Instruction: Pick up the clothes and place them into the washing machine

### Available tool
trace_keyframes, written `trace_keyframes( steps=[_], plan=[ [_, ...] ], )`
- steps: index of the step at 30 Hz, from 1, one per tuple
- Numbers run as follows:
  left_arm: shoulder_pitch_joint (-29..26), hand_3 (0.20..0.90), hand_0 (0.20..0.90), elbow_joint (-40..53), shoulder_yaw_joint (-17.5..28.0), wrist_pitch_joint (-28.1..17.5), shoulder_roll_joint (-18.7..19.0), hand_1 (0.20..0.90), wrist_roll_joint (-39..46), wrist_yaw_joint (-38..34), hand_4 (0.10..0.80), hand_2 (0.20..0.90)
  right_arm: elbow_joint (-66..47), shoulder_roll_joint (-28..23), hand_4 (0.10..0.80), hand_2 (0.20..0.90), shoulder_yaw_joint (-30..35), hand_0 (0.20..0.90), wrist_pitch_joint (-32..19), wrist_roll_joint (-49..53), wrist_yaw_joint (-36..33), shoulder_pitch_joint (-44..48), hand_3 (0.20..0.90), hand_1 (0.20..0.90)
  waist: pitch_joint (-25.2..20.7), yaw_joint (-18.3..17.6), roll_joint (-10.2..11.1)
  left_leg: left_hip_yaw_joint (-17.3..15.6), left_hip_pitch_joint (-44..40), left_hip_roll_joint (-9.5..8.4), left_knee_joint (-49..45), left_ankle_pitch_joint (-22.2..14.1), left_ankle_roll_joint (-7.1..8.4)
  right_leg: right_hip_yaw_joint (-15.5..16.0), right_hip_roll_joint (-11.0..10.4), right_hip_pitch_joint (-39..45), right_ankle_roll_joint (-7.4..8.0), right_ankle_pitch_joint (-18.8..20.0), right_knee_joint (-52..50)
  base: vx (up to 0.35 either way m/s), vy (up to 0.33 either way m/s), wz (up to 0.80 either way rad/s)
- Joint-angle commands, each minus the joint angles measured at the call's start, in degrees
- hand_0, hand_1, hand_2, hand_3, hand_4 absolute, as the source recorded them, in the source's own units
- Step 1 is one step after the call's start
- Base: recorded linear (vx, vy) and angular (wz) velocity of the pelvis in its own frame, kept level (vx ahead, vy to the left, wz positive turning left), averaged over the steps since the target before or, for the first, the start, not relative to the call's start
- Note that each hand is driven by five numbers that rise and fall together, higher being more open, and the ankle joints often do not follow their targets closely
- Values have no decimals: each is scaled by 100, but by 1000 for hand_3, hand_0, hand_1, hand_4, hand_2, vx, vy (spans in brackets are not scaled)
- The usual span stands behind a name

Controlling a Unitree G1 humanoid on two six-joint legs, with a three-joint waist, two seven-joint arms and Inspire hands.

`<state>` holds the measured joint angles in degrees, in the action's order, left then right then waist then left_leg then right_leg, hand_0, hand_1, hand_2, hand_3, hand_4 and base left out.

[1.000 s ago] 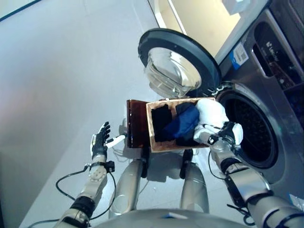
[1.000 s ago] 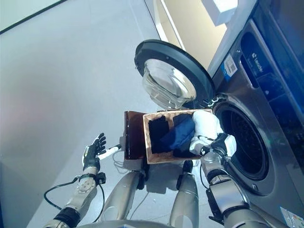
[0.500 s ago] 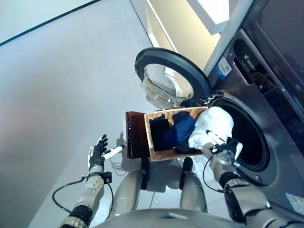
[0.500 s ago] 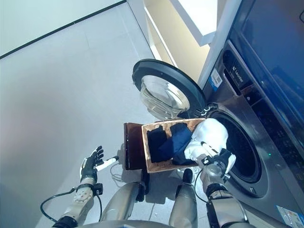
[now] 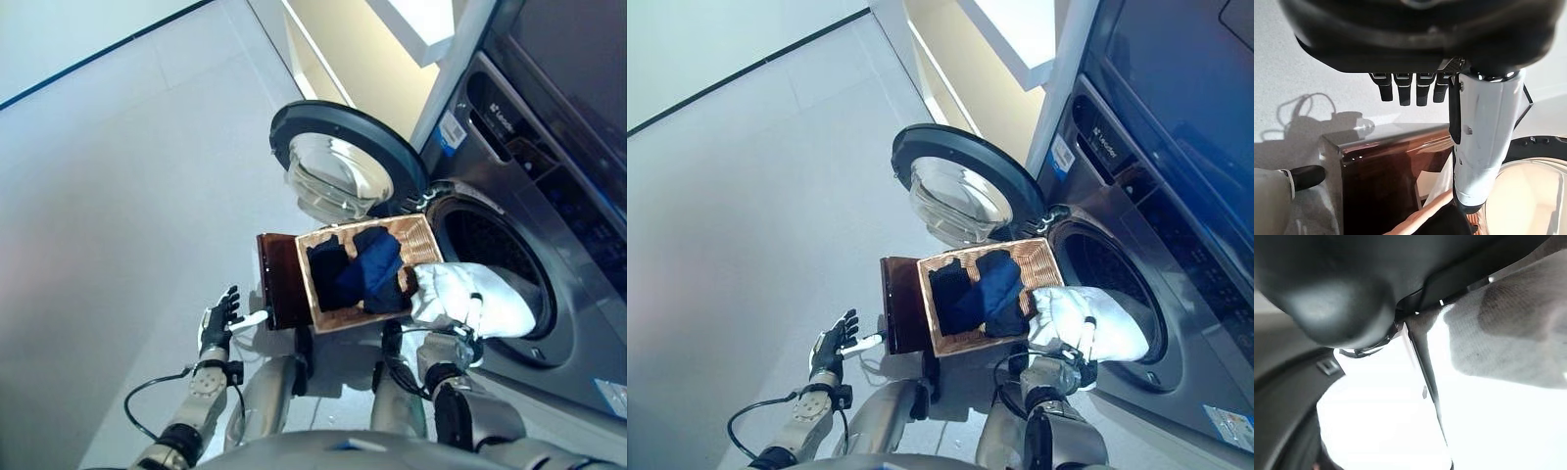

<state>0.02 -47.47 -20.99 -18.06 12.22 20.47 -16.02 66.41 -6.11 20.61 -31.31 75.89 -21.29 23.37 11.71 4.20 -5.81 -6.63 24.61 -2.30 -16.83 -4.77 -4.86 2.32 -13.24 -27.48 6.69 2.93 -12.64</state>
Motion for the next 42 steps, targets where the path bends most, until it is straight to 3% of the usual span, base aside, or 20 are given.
trace_keyframes(
  steps=[1,7,13,17,18,19,37,39,42],
  plan=[
    [-36,900,900,140,25,-411,113,900,91,-1,800,900,-364,-787,300,200,218,200,-700,-275,-42,634,200,200,-35,124,-226,415,276,-99,52,-55,431,226,108,207,-52,-382,-287,0,0,0],
    [-85,900,900,27,18,-454,191,900,103,-54,800,900,-537,-1579,300,200,269,200,-693,-832,-487,1211,200,200,16,223,-359,429,461,-139,57,-11,440,203,78,3,-62,-360,-330,-15,7,4],
    [-130,900,900,25,-90,-483,383,900,29,-177,800,900,-523,-3488,300,200,-312,200,-512,-1682,-1063,2605,200,200,19,481,-534,429,840,-162,70,102,490,189,22,-396,-78,-317,-384,-23,0,6],
    [-136,900,900,-21,-100,-471,380,900,86,-203,800,900,-711,-3766,300,200,-486,200,-559,-1645,-979,2949,200,200,12,511,-576,446,872,-182,104,130,515,160,20,-471,-89,-340,-450,19,9,6],
    [-149,900,900,-45,-102,-467,373,900,100,-219,800,900,-816,-3798,369,296,-528,296,-535,-1761,-1023,2945,296,296,27,490,-577,444,860,-193,115,136,522,146,24,-460,-93,-349,-466,41,16,0],
    [-166,900,900,-67,-81,-458,376,900,122,-223,800,900,-782,-3843,800,900,-589,900,-465,-1890,-1040,2909,900,900,30,484,-562,447,847,-198,120,140,527,140,24,-448,-95,-340,-462,0,0,0],
    [-163,900,900,-529,17,-443,195,900,460,-11,800,900,-22,-3021,800,900,-476,900,-191,-1515,-567,2478,900,900,59,394,-403,486,821,-184,190,213,560,224,43,-366,-112,-224,-356,-2,-1,0],
    [-166,900,900,-559,11,-402,200,900,436,0,800,900,505,-3011,800,900,-583,900,105,-1583,-630,2442,900,900,54,412,-339,491,772,-169,205,226,563,237,50,-302,-112,-211,-327,0,0,0],
    [-240,900,900,-576,85,-345,226,900,216,15,800,900,1066,-2905,800,900,-1391,900,977,-2396,-319,2326,900,900,112,411,-191,482,697,-130,218,263,566,265,84,-205,-135,-157,-285,-5,-10,0]
  ],
)
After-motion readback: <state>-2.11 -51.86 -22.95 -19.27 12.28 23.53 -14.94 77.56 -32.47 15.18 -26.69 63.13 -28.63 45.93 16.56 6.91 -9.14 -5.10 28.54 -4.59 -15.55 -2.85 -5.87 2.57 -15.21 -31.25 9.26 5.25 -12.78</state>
